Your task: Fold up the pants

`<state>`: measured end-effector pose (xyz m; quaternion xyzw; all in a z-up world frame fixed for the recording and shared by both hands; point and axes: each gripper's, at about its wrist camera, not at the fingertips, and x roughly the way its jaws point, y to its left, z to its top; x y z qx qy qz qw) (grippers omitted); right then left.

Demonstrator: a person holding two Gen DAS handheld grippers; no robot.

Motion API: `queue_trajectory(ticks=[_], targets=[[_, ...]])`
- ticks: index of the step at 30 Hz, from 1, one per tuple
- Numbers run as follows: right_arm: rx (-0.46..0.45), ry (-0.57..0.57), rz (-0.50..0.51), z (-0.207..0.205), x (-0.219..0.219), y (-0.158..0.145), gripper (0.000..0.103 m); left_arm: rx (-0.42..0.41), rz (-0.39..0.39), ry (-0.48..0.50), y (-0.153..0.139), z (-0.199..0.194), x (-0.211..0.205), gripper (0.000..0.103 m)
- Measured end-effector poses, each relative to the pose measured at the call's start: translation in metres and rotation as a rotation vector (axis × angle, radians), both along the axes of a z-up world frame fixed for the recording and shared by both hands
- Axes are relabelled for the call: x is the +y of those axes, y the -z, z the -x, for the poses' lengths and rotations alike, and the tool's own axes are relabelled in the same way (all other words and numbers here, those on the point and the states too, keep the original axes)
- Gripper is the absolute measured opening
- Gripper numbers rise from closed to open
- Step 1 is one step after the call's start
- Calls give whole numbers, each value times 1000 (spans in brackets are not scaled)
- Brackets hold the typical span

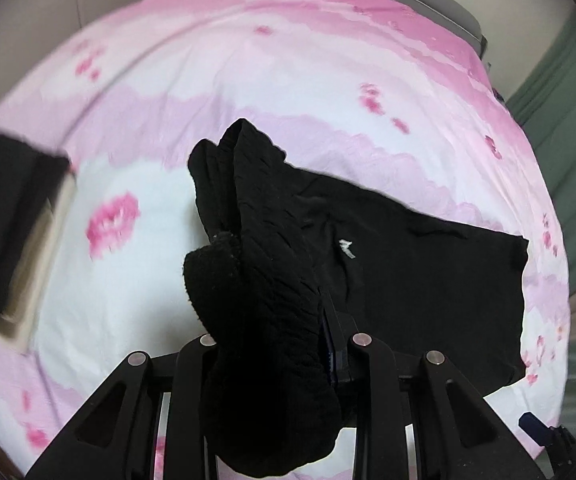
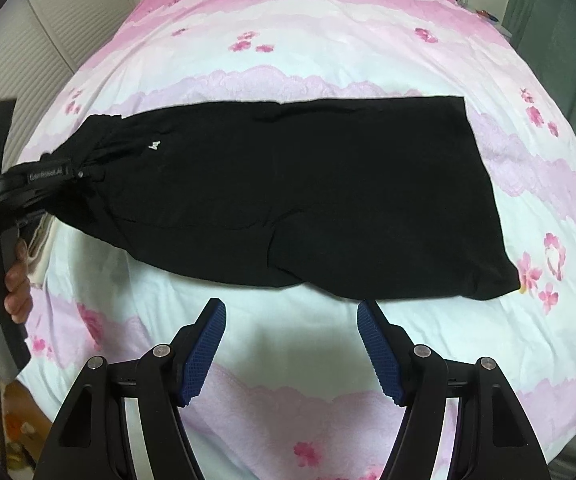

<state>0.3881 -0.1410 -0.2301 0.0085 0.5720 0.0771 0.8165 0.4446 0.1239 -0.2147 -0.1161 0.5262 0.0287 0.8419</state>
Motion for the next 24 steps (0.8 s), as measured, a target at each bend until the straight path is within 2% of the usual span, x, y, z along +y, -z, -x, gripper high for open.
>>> queue_trajectory(ticks=[4, 8, 12, 19, 24], targets=[[-34, 16, -17, 2, -17, -17, 68, -49, -67, 88, -41, -14, -50, 28], [-80, 43, -23, 2, -46, -37, 68, -87, -56, 176, -75, -23, -100, 28], [-123, 94, -16, 3, -86, -54, 68, -89, -53, 245, -88, -37, -158, 28], [-142, 212, -18, 9, -168, -60, 68, -51, -23, 379, -75, -53, -262, 28], [-124, 280, -12, 16, -208, -45, 68, 35, -12, 429, -32, -66, -321, 28]])
